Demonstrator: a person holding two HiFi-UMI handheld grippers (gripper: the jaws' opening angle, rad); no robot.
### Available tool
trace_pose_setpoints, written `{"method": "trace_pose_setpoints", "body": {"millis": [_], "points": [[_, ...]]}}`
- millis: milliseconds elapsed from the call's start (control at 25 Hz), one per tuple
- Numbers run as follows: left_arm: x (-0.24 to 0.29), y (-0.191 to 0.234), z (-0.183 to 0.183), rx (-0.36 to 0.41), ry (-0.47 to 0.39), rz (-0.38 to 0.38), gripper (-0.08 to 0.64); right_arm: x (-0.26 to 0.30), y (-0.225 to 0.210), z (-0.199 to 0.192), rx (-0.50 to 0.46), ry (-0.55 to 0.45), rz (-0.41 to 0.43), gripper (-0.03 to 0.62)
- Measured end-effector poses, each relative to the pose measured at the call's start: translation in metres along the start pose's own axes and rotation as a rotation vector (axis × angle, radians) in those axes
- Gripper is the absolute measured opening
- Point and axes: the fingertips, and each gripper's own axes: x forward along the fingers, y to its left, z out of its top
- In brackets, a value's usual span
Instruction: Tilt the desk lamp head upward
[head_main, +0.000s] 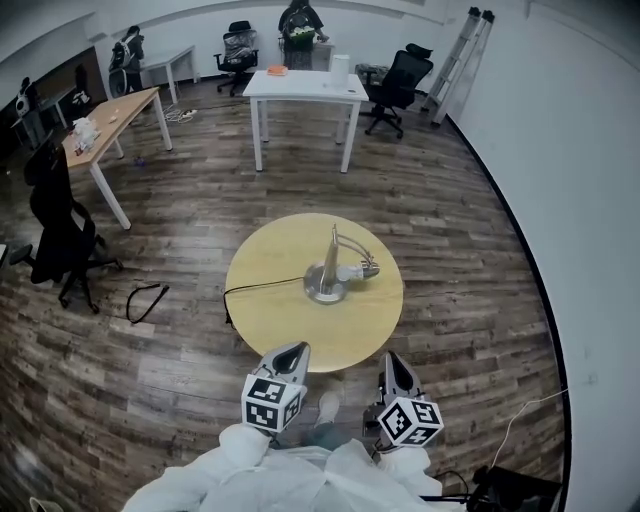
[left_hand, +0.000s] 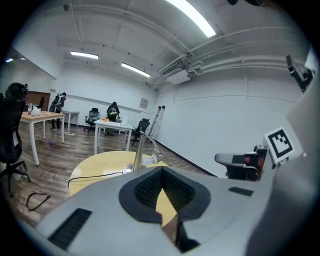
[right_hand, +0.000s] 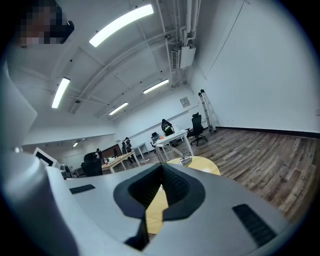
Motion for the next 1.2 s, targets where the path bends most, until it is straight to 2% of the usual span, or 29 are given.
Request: {"method": "trace_pose_setpoints", "body": {"millis": [160,480,640,1000,1080,1200], "points": [[0.038,0.003,0.019,0.001,0.005,0.009,0.0,0.035,-0.023,0.022,-0.012,0.01,0.018,0.008],[0.113,0.03,0.052,-0.033,0.001,0.058,0.0,0.109,-0.068,0.067,-0.034,0.001,0.106,0.008],[0.151,0.048,0.066,-0.047,-0.004,0.091,0.0,0.147,-0.095,0.088,-0.063,0.009,0.113,0.008],[0.203,0.074,0.072,-0.057,0.031,0.159,0.0,0.223,-0.144,0.106,-0.076,0.047,0.13,0.008],[0.211,0.08,0.069,-0.06,0.051,0.162,0.0,0.235,-0.144,0.104,-0.065,0.051,0.164,0.008],[0.224,0.091,0.067,-0.046,0.058,0.163,0.0,0.248,-0.139,0.105,-0.055,0.061,0.28,0.008]]}}
